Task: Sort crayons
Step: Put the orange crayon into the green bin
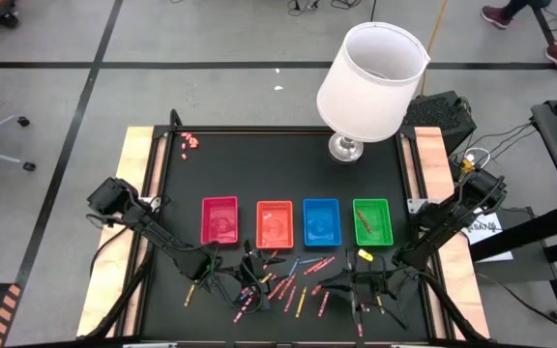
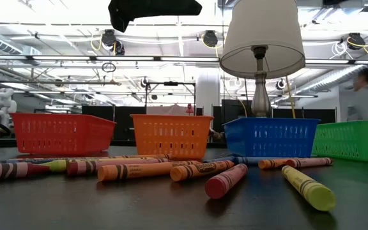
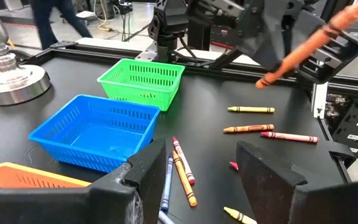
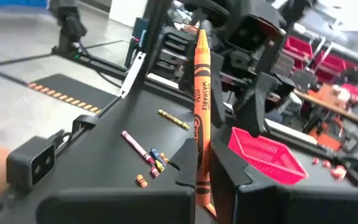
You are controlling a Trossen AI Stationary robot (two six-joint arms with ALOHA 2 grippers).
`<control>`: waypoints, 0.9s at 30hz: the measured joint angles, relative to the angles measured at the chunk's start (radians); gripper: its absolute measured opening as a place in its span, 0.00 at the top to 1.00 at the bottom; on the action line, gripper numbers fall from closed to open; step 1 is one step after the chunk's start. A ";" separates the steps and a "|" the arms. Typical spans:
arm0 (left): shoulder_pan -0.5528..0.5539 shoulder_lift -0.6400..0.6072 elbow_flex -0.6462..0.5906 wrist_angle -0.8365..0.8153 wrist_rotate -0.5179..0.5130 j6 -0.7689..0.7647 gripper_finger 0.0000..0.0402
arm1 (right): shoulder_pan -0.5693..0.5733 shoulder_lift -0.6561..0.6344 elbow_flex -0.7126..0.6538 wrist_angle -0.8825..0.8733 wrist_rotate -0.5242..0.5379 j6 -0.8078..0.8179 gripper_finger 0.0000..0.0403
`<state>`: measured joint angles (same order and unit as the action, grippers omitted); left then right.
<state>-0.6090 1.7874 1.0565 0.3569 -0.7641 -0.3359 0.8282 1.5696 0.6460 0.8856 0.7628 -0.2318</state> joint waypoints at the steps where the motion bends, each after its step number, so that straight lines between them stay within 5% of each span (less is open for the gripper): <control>1: 0.000 0.000 0.000 0.000 0.000 0.000 0.51 | -0.006 0.000 0.000 0.000 0.000 0.022 0.98; 19: -0.002 0.046 0.000 0.000 0.020 -0.093 0.51 | -0.141 -0.001 0.001 -0.134 -0.002 0.341 0.98; 27: -0.015 0.054 0.000 0.001 0.035 -0.156 0.51 | -0.155 -0.001 0.001 -0.150 -0.003 0.172 0.98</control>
<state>-0.6237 1.8416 1.0565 0.3580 -0.7296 -0.4919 0.6735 1.5688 0.6468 0.7356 0.7597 -0.0596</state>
